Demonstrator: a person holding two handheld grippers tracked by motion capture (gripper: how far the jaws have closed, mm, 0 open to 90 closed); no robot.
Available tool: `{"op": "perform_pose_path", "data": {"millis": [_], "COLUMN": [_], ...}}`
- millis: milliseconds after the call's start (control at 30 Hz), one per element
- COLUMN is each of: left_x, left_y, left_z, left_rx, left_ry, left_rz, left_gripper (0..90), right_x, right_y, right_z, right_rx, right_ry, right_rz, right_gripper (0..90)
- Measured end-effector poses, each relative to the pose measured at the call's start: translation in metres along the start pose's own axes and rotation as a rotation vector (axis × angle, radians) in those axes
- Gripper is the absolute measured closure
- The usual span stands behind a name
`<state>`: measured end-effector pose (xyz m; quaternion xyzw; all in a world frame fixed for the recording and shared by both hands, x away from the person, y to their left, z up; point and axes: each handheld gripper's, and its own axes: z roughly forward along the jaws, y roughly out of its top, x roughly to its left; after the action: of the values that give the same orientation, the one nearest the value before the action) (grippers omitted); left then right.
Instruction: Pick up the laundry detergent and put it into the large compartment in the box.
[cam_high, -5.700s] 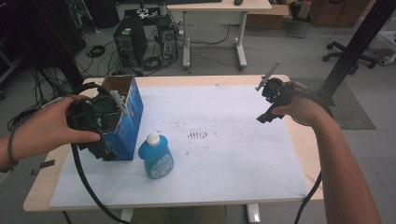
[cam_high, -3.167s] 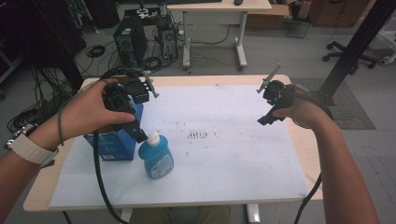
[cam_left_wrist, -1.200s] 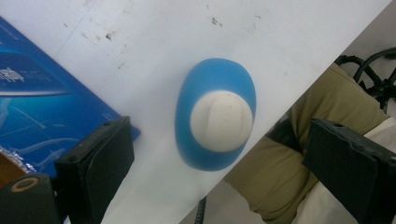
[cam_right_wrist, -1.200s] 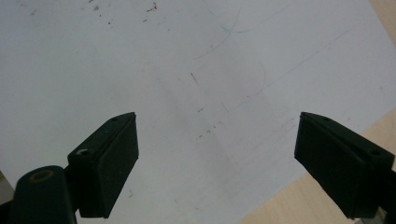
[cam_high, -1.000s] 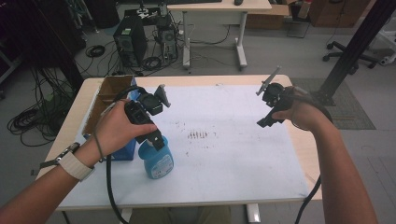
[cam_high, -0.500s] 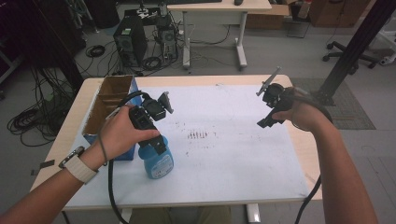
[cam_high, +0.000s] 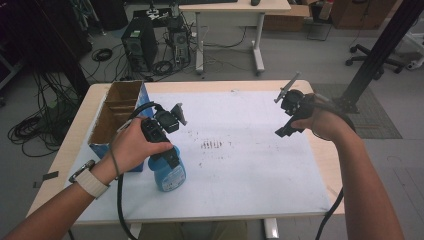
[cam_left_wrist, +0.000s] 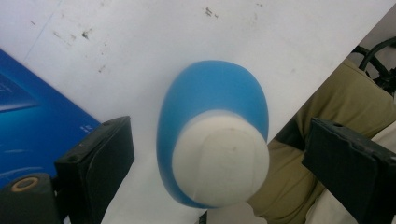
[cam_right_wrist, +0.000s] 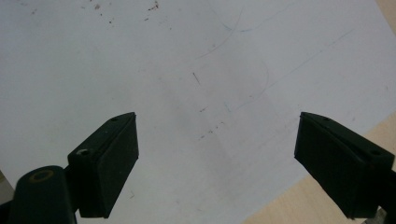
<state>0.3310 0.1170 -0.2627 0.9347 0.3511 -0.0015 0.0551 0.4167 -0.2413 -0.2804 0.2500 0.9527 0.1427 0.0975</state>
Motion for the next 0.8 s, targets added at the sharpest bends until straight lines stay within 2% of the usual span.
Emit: {"op": "perform_pose_path", "data": {"millis": [800], "left_x": [0.001], "left_y": [0.0], "left_z": [0.018], "left_rx": [0.007], "left_ry": [0.011], "left_rz": [0.009], "left_gripper": [9.6], "right_x": [0.001], "right_y": [-0.001], "right_z": [0.004], "right_rx": [0.001], "right_ry": [0.007], "right_rz": [0.0], "right_gripper": [13.9]}}
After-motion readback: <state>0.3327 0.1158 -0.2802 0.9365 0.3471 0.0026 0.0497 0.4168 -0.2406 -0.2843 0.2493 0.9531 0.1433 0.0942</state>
